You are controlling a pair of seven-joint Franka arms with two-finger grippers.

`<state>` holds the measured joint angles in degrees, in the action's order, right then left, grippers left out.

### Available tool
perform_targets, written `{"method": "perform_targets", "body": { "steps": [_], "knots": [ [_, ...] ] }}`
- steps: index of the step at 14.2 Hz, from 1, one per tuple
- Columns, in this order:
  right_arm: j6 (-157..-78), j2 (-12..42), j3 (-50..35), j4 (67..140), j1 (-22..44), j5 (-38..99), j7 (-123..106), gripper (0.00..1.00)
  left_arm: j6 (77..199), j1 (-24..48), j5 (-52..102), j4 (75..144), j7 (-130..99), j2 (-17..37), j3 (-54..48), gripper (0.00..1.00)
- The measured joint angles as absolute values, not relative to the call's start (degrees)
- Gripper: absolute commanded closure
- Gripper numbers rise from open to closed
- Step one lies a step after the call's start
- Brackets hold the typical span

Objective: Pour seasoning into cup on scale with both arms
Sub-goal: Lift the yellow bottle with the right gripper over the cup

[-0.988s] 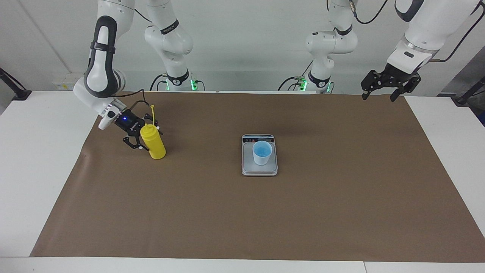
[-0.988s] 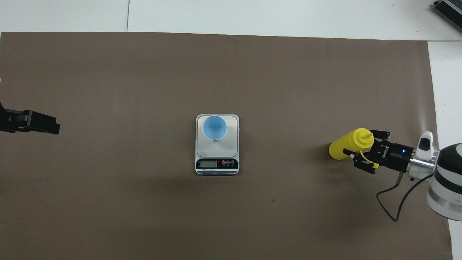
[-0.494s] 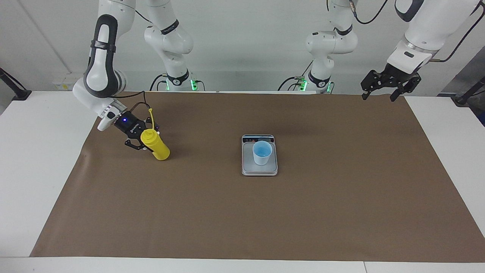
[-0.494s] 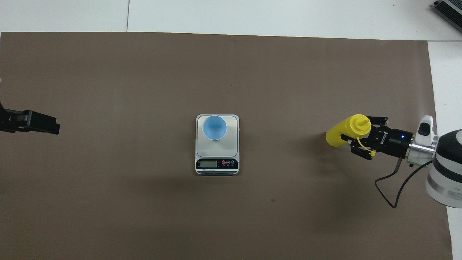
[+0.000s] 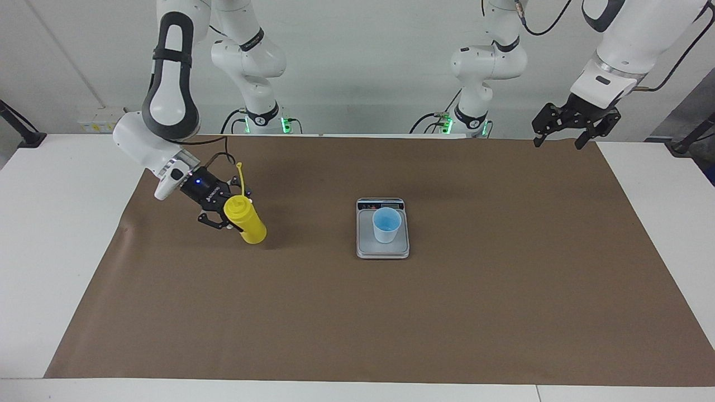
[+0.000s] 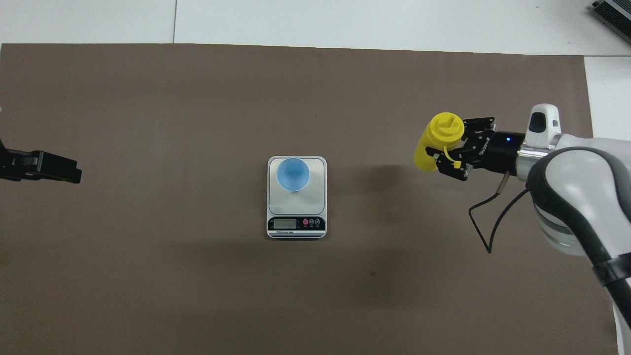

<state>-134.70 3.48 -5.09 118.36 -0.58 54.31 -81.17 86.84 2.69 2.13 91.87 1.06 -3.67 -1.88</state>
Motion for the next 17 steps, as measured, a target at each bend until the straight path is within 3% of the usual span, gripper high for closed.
{"method": "perform_targets", "body": {
  "steps": [6,13,17],
  "knots": [
    [-138.19,6.08,-5.20,110.11,8.23,30.48,-57.93,1.00,86.84,2.69,2.13,91.87,1.06,-3.67,-1.88,0.00],
    [-140.37,8.41,-5.24,105.75,16.22,-3.13,-42.33,1.00,86.84,2.69,2.13,91.87,1.06,-3.67,-1.88,0.00],
    [-138.58,9.72,-5.23,104.84,19.48,-12.28,-37.23,1.00,86.84,2.69,2.13,91.87,1.06,-3.67,-1.88,0.00]
  ]
}}
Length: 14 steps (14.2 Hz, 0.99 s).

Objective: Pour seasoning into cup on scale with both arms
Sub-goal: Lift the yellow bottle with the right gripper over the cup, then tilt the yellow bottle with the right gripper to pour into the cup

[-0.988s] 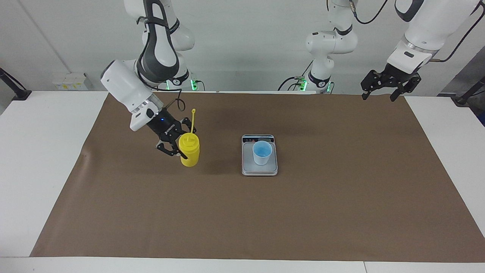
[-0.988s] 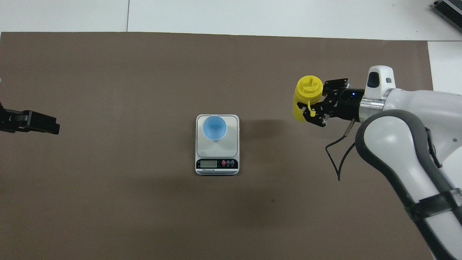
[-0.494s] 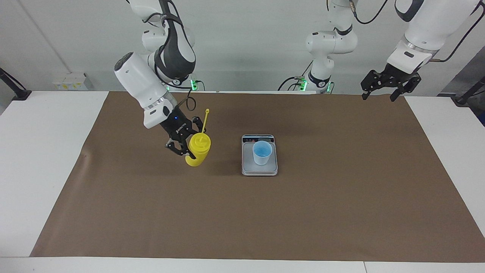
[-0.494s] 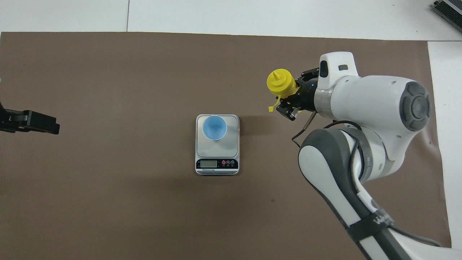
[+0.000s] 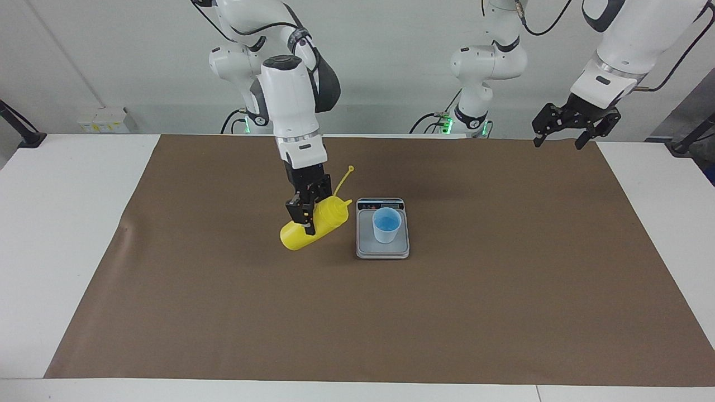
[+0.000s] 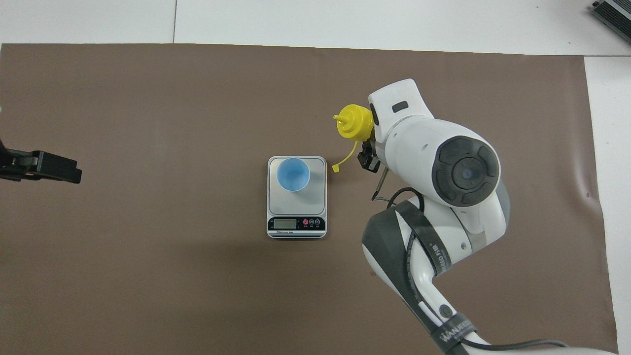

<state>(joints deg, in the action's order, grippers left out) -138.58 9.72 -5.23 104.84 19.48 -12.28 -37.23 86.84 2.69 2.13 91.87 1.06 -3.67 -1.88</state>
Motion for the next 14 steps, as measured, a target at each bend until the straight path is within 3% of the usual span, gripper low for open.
{"method": "perform_targets", "body": {
  "steps": [6,14],
  "knots": [
    [-136.18,15.56,-5.24,100.20,22.77,-30.86,-35.58,1.00,86.84,2.69,2.13,91.87,1.06,-3.67,-1.88,0.00],
    [-130.37,19.38,-5.29,99.86,29.67,-51.09,-35.53,1.00,86.84,2.69,2.13,91.87,1.06,-3.67,-1.88,0.00]
  ]
}}
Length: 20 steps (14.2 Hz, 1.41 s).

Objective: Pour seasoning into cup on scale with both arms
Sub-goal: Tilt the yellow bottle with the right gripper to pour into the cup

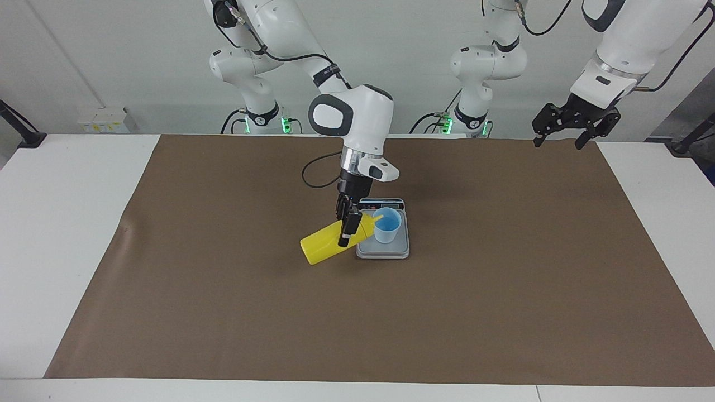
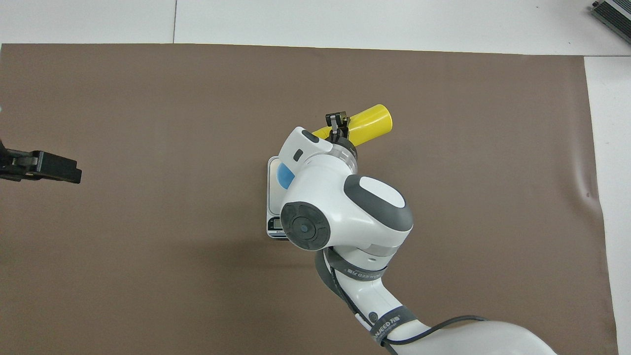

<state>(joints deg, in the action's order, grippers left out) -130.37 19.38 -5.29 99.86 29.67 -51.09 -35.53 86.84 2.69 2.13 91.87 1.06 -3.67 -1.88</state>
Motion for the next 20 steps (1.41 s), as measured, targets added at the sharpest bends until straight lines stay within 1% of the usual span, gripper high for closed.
{"method": "perform_targets", "body": {
  "steps": [3,8,15,20],
  "knots": [
    [-123.84,20.21,-5.32,99.86,33.09,-60.93,-35.39,1.00,86.84,2.69,2.13,91.87,1.06,-3.67,-1.88,0.00],
    [-118.25,21.71,-5.32,99.89,37.37,-68.91,-32.91,1.00,86.84,2.69,2.13,91.87,1.06,-3.67,-1.88,0.00],
    [-113.92,22.65,-5.21,100.85,38.15,-74.62,-25.90,1.00,86.84,2.69,2.13,91.87,1.06,-3.67,-1.88,0.00],
    [-113.66,22.66,-5.23,101.58,38.16,-75.34,-24.51,1.00,86.84,2.69,2.13,91.87,1.06,-3.67,-1.88,0.00]
  ]
}}
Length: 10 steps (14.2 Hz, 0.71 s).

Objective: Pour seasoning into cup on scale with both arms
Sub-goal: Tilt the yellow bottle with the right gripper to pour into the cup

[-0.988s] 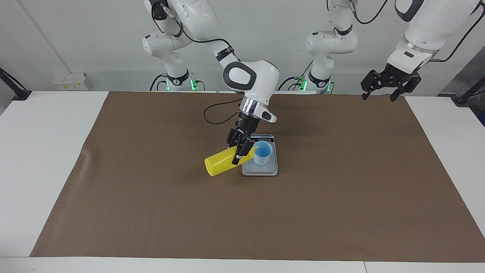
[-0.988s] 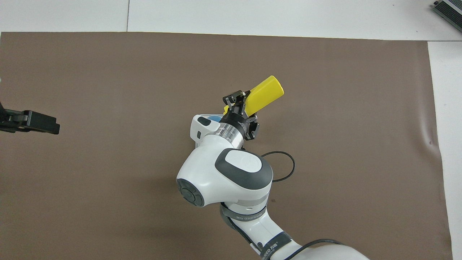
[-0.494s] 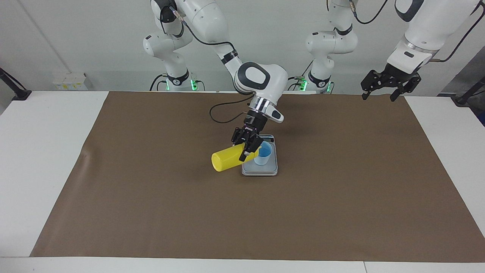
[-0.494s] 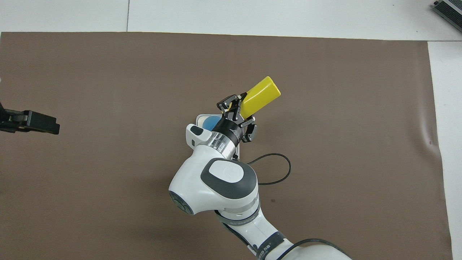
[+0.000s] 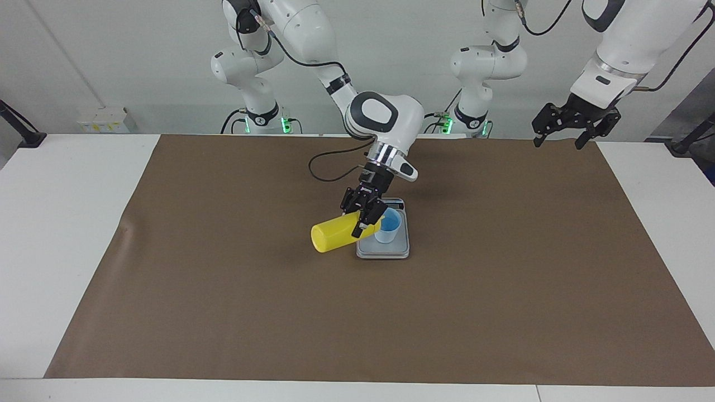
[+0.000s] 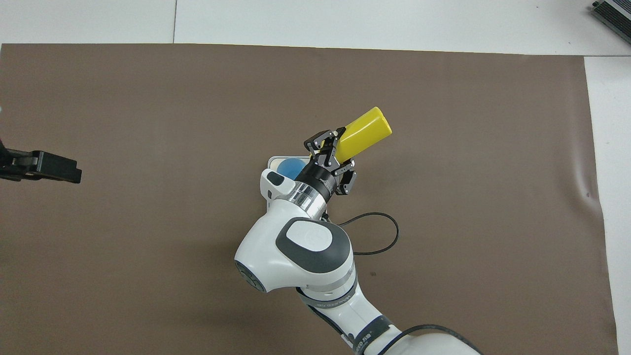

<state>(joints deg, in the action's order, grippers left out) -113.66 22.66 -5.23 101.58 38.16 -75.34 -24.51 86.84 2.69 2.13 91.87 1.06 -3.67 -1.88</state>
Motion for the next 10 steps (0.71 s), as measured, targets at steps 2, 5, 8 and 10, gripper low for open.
{"method": "perform_targets", "body": {
  "steps": [2,5,8,10],
  "knots": [
    [-113.66,22.66,-5.23,101.59,38.16,-75.35,-24.47,1.00,86.84,2.69,2.13,91.87,1.06,-3.67,-1.88,0.00],
    [-113.66,22.66,-5.24,101.60,38.16,-75.35,-24.45,1.00,86.84,2.69,2.13,91.87,1.06,-3.67,-1.88,0.00],
    [-113.62,22.66,-5.25,101.60,38.16,-75.35,-23.37,1.00,86.84,2.69,2.13,91.87,1.06,-3.67,-1.88,0.00],
    [-113.58,22.66,-5.25,101.62,38.16,-75.35,-22.45,1.00,86.84,2.69,2.13,91.87,1.06,-3.67,-1.88,0.00]
  ]
}}
